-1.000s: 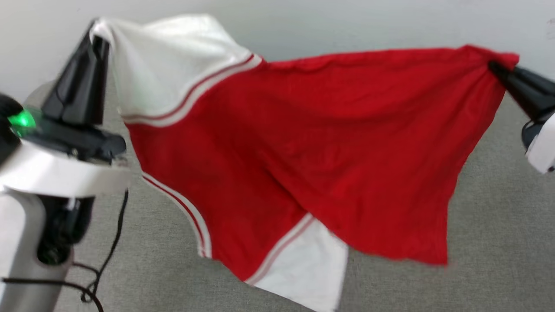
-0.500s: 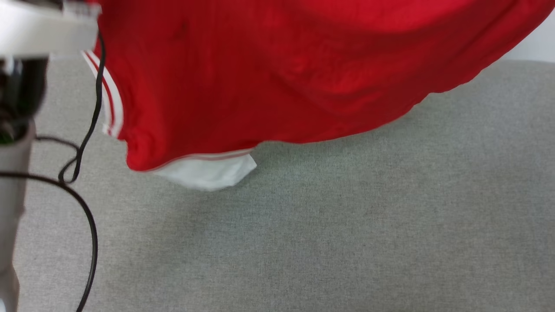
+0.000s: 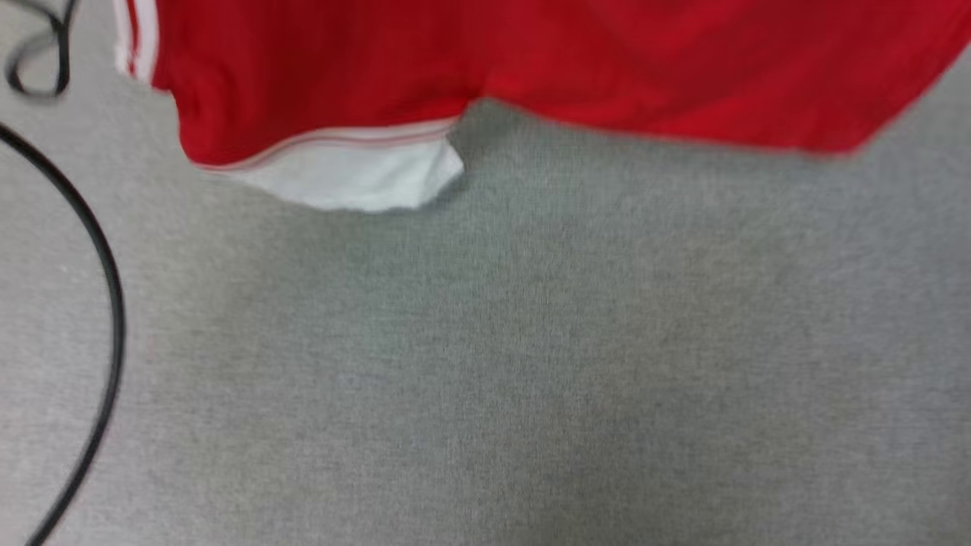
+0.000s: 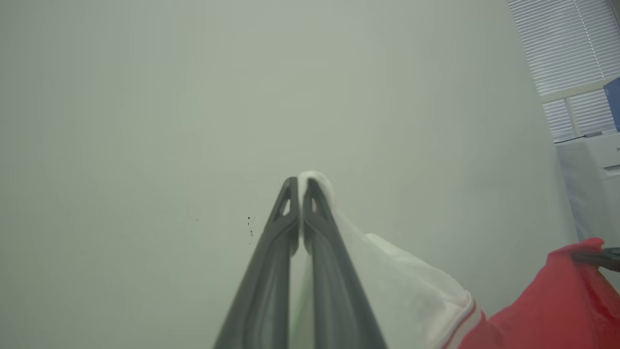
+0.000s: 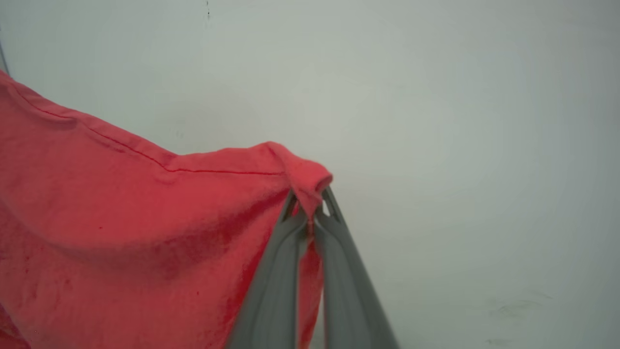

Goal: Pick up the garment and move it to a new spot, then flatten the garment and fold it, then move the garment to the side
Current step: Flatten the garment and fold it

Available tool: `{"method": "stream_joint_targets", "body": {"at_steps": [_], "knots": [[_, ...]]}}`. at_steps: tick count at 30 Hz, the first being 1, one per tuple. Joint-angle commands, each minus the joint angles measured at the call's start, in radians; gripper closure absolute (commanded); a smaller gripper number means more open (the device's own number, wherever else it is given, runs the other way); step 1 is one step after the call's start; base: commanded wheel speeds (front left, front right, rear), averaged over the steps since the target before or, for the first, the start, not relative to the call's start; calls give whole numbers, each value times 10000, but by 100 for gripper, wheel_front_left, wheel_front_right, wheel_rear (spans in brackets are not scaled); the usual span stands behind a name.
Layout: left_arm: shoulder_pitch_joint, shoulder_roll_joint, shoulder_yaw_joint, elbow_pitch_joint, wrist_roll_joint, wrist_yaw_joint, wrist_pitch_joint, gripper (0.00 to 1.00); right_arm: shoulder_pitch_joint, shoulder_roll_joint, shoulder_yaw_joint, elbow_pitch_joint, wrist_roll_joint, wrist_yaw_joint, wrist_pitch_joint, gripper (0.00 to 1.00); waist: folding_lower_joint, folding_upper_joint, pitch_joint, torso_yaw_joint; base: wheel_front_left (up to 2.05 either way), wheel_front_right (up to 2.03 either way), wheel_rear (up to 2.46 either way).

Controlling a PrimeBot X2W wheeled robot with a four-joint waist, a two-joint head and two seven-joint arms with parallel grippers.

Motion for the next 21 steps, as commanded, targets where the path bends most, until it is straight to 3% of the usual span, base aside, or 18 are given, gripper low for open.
{"method": "stream_joint_targets", "body": {"at_steps": [1,11,21], "knots": [[-789,-19,-76,490,50,-79,-70,100,-853,173,83,324,-156,-15,20,100,-1,0,1032,35,0,0,0],[-4341,-354,-552,2954,-254,-208,-737,100,-4854,1013,521,2684,-983,-13,-465,100,-1,0,2400,-18,0,0,0],[-5379,-148,-1410,4088,-941,-219,-1272,100,-6868,1167,1379,4739,-1135,-13,-1151,100,-1,0,3045,84,0,0,0]]}}
